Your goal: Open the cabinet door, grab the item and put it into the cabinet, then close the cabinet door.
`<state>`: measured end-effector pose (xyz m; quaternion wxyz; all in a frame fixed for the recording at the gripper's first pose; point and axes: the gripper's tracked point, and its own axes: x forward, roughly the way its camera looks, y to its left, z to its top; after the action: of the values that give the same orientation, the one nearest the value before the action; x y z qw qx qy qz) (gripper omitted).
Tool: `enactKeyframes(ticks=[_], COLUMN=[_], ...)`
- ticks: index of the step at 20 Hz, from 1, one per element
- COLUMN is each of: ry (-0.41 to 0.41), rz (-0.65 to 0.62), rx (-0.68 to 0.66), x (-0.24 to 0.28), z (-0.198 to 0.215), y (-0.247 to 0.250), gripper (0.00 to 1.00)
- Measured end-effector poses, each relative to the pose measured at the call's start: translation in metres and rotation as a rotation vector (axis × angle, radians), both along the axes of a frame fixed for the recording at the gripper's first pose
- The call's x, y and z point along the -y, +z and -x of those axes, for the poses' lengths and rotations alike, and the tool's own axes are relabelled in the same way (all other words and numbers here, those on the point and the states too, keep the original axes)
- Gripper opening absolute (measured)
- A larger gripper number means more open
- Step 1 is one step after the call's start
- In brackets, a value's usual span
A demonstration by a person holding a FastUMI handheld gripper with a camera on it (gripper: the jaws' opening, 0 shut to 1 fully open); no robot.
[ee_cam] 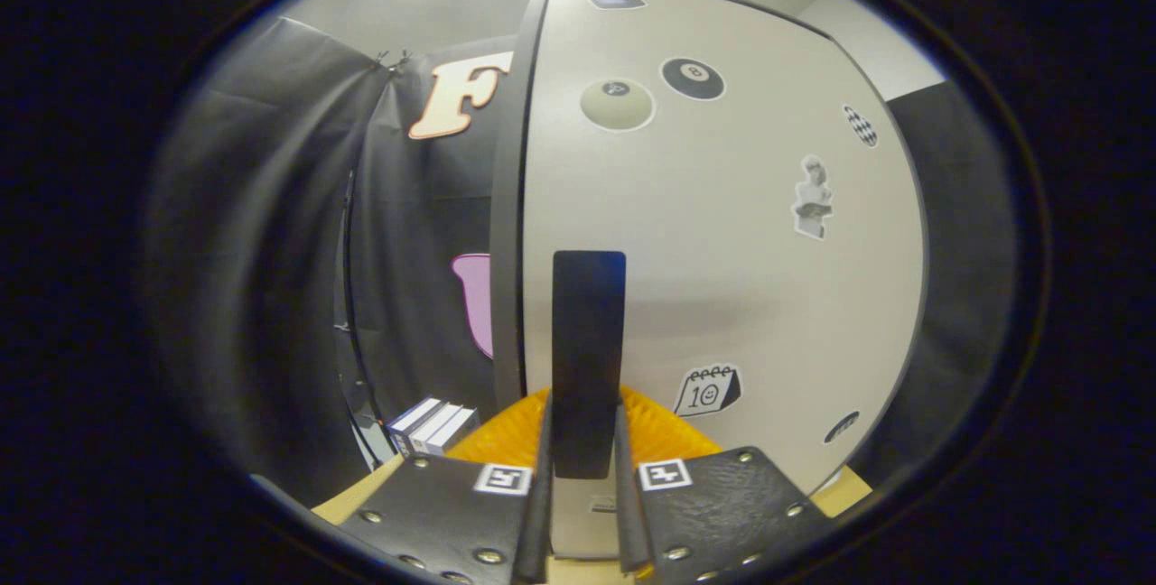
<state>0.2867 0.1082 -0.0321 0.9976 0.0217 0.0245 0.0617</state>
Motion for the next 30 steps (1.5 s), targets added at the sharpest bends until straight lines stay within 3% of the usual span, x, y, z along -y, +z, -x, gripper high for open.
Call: enactKeyframes(ticks=[7, 8, 20, 30], ry=[-0.003, -0.003, -0.024, -0.078], rz=[-0.06, -0.066, -0.071, -0.073], rx=[-0.052, -0.045, -0.065, -0.075], x=[0.001, 0.002, 0.026, 0.093], z=[0.004, 0.005, 0.064, 0.144], y=[-0.002, -0.001, 0.003, 0.01], gripper=[0.29, 0.17, 0.17, 0.17])
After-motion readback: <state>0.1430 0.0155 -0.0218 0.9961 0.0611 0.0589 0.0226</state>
